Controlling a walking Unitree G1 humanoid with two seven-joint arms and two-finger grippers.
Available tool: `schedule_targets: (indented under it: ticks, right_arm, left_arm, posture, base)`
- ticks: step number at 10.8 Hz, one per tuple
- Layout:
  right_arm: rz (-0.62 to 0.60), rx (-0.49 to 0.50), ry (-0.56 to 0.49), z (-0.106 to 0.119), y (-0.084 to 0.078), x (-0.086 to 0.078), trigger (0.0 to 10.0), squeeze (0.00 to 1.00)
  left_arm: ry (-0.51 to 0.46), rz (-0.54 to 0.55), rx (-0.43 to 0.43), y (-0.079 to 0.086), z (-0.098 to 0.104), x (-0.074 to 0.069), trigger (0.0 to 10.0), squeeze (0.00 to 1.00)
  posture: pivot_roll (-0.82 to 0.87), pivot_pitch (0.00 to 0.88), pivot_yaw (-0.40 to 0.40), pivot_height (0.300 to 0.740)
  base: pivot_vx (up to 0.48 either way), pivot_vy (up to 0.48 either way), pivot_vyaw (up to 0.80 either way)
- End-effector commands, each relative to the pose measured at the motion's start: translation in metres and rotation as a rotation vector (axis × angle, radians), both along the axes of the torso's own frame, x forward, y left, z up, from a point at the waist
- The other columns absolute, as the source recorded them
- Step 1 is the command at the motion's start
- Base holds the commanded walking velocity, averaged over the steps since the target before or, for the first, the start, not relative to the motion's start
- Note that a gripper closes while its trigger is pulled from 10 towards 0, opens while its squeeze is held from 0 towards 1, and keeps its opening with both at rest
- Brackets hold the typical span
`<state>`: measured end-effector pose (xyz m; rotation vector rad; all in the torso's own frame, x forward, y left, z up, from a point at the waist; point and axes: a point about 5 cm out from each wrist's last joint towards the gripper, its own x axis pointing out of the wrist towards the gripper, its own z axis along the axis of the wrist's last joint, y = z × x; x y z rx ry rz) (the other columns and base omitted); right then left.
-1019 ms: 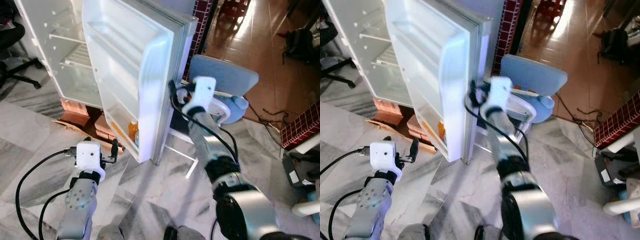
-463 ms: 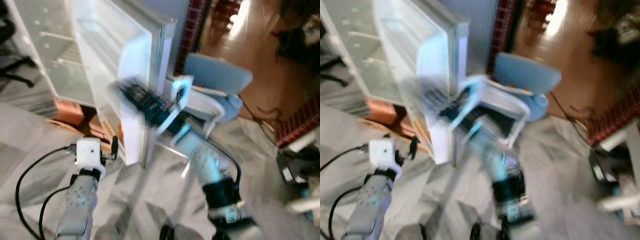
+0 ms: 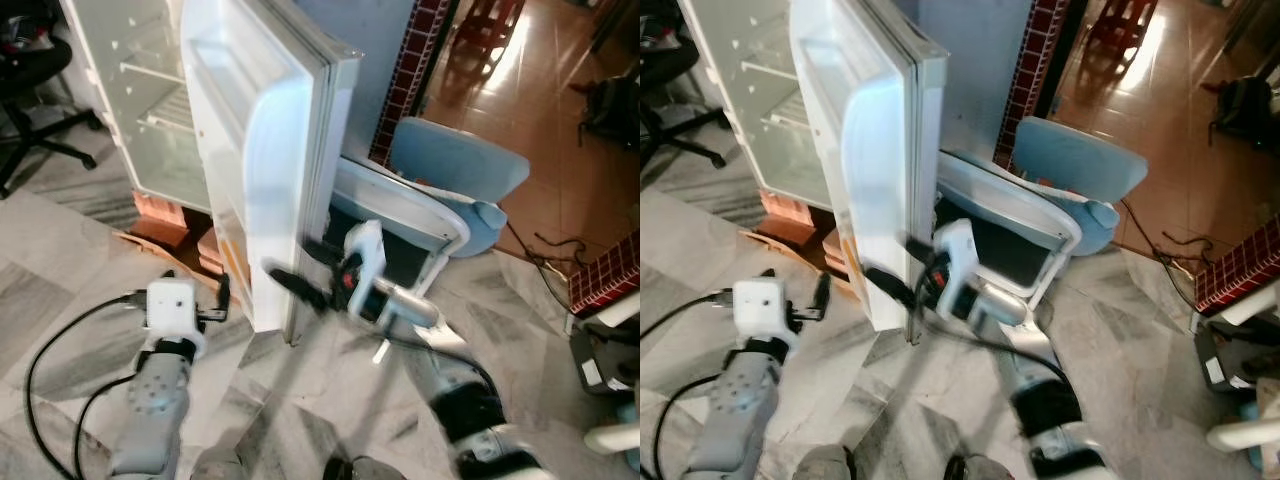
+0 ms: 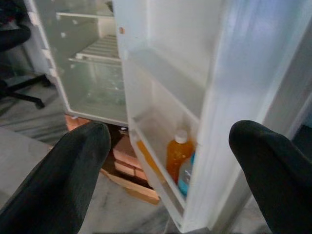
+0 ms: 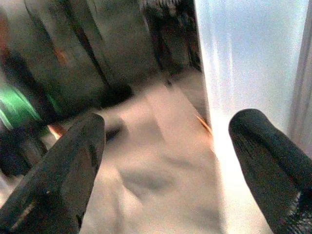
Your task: Restocking fridge
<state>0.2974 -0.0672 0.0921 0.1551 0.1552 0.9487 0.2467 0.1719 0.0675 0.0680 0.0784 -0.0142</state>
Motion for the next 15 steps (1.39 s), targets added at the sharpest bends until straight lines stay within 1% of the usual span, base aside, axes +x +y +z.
schedule_targets:
  ticks: [1,2,3,4,5,6,7,8,9,10,11,12,14,15]
  right_arm:
    - [-0.132,-0.072,-0.007,-0.003,-0.012,0.003,10.0,0.00]
    - [-0.314,-0.076,-0.036,-0.003,-0.021,0.017,10.0,0.00]
    - [-0.342,-0.067,-0.047,-0.002,-0.021,0.020,10.0,0.00]
    - [-0.406,-0.068,-0.078,0.001,-0.021,0.027,10.0,0.00]
    - [-0.487,-0.068,-0.106,0.008,-0.020,0.034,10.0,0.00]
    - [-0.525,-0.048,-0.108,0.012,-0.018,0.039,10.0,0.00]
    - [-0.581,0.009,-0.103,0.020,-0.015,0.046,10.0,0.00]
    - [-0.655,0.021,-0.100,0.028,-0.010,0.055,10.0,0.00]
    - [-0.698,-0.021,-0.124,0.033,-0.008,0.061,10.0,0.00]
    - [-0.707,-0.015,-0.122,0.037,-0.002,0.064,10.0,0.00]
    - [-0.726,-0.026,-0.107,0.036,0.001,0.066,10.0,0.00]
    - [-0.749,-0.043,-0.114,0.036,0.003,0.068,10.0,0.00]
    - [-0.837,-0.046,-0.114,0.040,-0.011,0.075,10.0,0.00]
    - [-0.850,-0.029,-0.107,0.045,-0.012,0.080,10.0,0.00]
  left_arm:
    - [0.024,0.012,0.001,0.003,-0.004,-0.001,10.0,0.00]
    - [0.024,0.012,-0.001,0.004,-0.004,-0.001,10.0,0.00]
    - [0.026,0.013,0.000,0.005,-0.004,-0.001,10.0,0.00]
    - [0.018,0.012,0.004,0.006,-0.003,0.001,10.0,0.00]
    - [0.009,0.005,0.011,0.005,-0.001,0.000,10.0,0.00]
    - [0.009,0.003,0.011,0.004,-0.001,0.001,10.0,0.00]
    - [0.009,0.001,0.009,0.003,-0.001,0.001,10.0,0.00]
    - [0.010,-0.003,0.008,0.001,-0.002,0.002,10.0,0.00]
    - [0.011,-0.006,0.008,0.000,-0.002,0.002,10.0,0.00]
    - [0.009,-0.006,0.009,0.000,-0.002,0.002,10.0,0.00]
    - [0.009,-0.001,0.010,0.001,-0.002,0.002,10.0,0.00]
    - [0.010,0.000,0.010,-0.001,-0.003,0.002,10.0,0.00]
    - [0.013,0.002,0.008,-0.002,-0.004,0.001,10.0,0.00]
    - [0.014,0.002,0.008,-0.002,-0.004,0.001,10.0,0.00]
  posture:
    - [0.18,0.071,-0.093,0.740]
    - [0.18,0.069,-0.093,0.740]
    - [0.18,0.069,-0.093,0.740]
    - [0.19,0.065,-0.091,0.740]
    - [0.19,0.064,-0.090,0.740]
    - [0.19,0.063,-0.091,0.740]
    - [0.19,0.064,-0.090,0.740]
    - [0.19,0.065,-0.090,0.740]
    - [0.19,0.064,-0.091,0.740]
    - [0.19,0.063,-0.094,0.740]
    - [0.19,0.061,-0.098,0.740]
    - [0.19,0.060,-0.101,0.740]
    - [0.19,0.061,-0.105,0.740]
    - [0.20,0.063,-0.106,0.740]
  base:
    - [0.000,0.000,0.00]
    - [0.000,0.000,0.00]
    - [0.000,0.412,0.00]
    - [0.000,0.480,0.00]
    - [0.000,0.000,0.00]
    - [0.000,0.000,0.00]
    - [0.000,0.000,0.00]
    - [0.000,0.000,0.00]
    - [0.000,0.000,0.00]
    - [0.000,0.000,0.00]
    - [0.000,0.000,0.00]
    - [0.000,0.000,0.00]
    - [0.000,0.000,0.00]
    - [0.000,0.000,0.00]
